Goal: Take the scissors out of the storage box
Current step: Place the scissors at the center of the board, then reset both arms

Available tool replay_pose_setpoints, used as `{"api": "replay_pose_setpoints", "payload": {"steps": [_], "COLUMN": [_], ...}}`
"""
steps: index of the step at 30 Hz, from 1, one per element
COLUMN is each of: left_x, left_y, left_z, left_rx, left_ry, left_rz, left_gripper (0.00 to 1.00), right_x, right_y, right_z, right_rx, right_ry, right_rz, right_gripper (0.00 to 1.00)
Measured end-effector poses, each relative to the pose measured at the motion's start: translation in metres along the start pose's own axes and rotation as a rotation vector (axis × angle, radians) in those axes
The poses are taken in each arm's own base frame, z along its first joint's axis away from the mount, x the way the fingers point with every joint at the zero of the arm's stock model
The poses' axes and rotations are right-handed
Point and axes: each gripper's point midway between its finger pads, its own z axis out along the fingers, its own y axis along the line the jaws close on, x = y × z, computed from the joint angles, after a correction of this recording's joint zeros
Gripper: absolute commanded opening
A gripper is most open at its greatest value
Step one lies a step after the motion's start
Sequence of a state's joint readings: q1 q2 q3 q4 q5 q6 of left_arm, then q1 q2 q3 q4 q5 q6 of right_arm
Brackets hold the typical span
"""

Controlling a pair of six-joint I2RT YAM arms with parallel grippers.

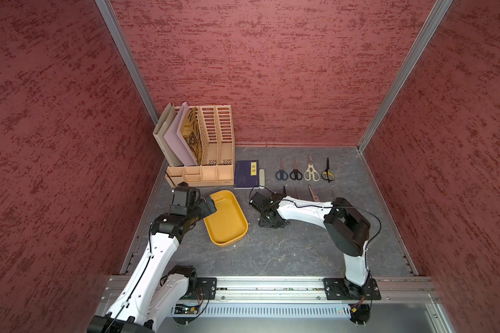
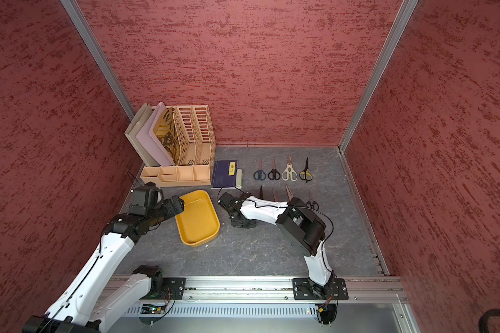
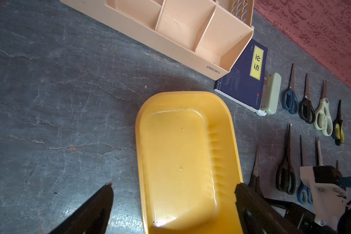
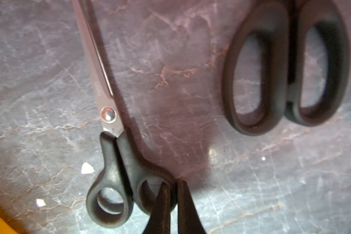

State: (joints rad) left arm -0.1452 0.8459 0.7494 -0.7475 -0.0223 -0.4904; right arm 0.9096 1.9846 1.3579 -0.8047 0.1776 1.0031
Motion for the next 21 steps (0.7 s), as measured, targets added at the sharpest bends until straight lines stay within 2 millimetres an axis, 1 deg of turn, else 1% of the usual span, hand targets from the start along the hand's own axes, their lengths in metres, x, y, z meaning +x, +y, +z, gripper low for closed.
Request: {"api": "replay_pose_setpoints", "payload": {"steps": [2,4,6,7,9,11,13,15,17,19,21], "left_x": [0.003,0.005,0.004,0.004,0.002,0.0,-0.003,-0.004,-0.006,-0.014,-0.025], "left_y": [0.001,0.002,0.002,0.001,0.001,0.0,0.001,0.005,0.013,0.023,0.028], "left_z": [0.0,0.002,0.005,0.007,0.014,0.022,0.035,0.049,0.064,0.079,0.09], "left_rx": [0.009,0.017,0.028,0.034,0.044,0.049,0.047,0.03,-0.002,-0.038,-0.06], "left_ry": [-0.01,-0.021,-0.039,-0.048,-0.071,-0.097,-0.126,-0.141,-0.125,-0.105,-0.103], "left_rz": [0.014,0.029,0.051,0.064,0.093,0.118,0.148,0.173,0.177,0.164,0.164], "left_gripper": [0.97,0.98,0.98,0.98,0.99,1.0,1.0,1.0,1.0,1.0,1.0], "right_x": [-0.002,-0.004,-0.008,-0.01,-0.017,-0.029,-0.047,-0.066,-0.085,-0.099,-0.107], "right_y": [0.002,0.004,0.005,0.004,-0.001,-0.009,-0.021,-0.039,-0.067,-0.102,-0.141], "right_z": [0.0,-0.001,-0.006,-0.011,-0.028,-0.053,-0.082,-0.105,-0.118,-0.121,-0.112], "right_rx": [-0.009,-0.016,-0.027,-0.036,-0.054,-0.087,-0.136,-0.182,-0.203,-0.19,-0.151], "right_ry": [-0.005,-0.016,-0.033,-0.049,-0.091,-0.153,-0.234,-0.315,-0.41,-0.508,-0.574], "right_rz": [-0.012,-0.023,-0.034,-0.038,-0.058,-0.079,-0.098,-0.115,-0.13,-0.148,-0.146], "right_gripper": [0.25,0.36,0.43,0.46,0.48,0.49,0.49,0.48,0.48,0.49,0.49]}}
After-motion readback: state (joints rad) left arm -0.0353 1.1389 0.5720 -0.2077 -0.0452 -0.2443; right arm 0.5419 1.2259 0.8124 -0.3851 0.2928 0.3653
